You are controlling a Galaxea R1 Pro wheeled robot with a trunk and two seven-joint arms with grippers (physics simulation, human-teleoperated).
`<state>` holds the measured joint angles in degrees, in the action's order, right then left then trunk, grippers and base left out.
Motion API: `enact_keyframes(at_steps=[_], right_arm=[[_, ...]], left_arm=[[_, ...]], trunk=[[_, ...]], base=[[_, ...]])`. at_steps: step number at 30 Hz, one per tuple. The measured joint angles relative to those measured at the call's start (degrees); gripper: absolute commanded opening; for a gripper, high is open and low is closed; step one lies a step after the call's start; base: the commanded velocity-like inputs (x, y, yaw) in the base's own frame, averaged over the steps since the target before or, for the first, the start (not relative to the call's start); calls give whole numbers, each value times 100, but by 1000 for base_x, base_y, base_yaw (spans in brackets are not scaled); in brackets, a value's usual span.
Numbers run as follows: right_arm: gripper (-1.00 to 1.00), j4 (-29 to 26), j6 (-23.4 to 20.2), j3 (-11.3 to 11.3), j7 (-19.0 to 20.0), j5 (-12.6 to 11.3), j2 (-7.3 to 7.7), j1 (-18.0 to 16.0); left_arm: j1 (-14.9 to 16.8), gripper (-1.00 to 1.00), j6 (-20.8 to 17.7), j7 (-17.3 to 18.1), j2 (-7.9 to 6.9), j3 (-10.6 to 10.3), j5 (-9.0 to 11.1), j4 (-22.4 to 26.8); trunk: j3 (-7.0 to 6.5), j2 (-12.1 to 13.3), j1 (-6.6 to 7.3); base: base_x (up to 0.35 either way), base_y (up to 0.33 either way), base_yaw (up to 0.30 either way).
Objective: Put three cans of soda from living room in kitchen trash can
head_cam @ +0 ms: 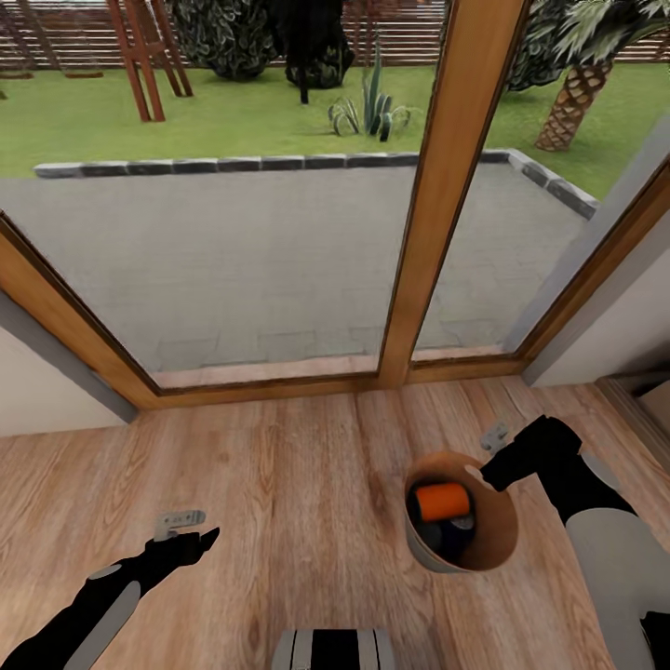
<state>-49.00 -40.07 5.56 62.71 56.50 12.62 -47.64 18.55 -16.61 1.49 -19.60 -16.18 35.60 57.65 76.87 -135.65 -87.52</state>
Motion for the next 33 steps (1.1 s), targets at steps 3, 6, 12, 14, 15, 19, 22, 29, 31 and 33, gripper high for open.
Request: enact_keyframes(at_steps=[3,6,12,14,15,19,22,29,31,33], right_arm=[[-100,6,15,38,-1,-5,-7,9],[-100,16,21,61,-1,-10,-15,15],[-100,26,29,78,-2,-7,-16,18],[-100,32,32,81,-2,-9,-16,19],[-100,35,30,83,-2,-12,-18,19],[-100,43,28,84,-12,-19,-21,19],[-100,46,26,83,-56,-17,-34,19],[-100,47,31,93,-66,-21,-41,20],[-100,47,31,93,-64,-31,-45,20],[-100,46,38,92,-65,-69,-42,13]], left_arm=[[0,100,0,0,0,0,0,0],[1,100,0,0,0,0,0,0],[0,100,0,0,0,0,0,0],[0,100,0,0,0,0,0,0],[0,100,0,0,0,0,0,0],[0,100,0,0,0,0,0,0],[1,100,0,0,0,0,0,0],[0,100,0,0,38,-8,0,-4],[0,100,0,0,41,-8,0,-6],[-2,100,0,0,42,-12,0,-6]], trunk=[[26,-120,-66],[52,-241,-132],[104,-481,-264],[122,-561,-308],[131,-602,-329],[166,-758,-415],[214,-763,-424],[359,-772,-442],[403,-775,-447],[446,-778,-450]], base=[[0,0,0],[0,0,0],[0,0,0],[0,0,0],[0,0,0],[0,0,10],[0,0,15],[0,0,3],[0,0,0],[0,0,0]])
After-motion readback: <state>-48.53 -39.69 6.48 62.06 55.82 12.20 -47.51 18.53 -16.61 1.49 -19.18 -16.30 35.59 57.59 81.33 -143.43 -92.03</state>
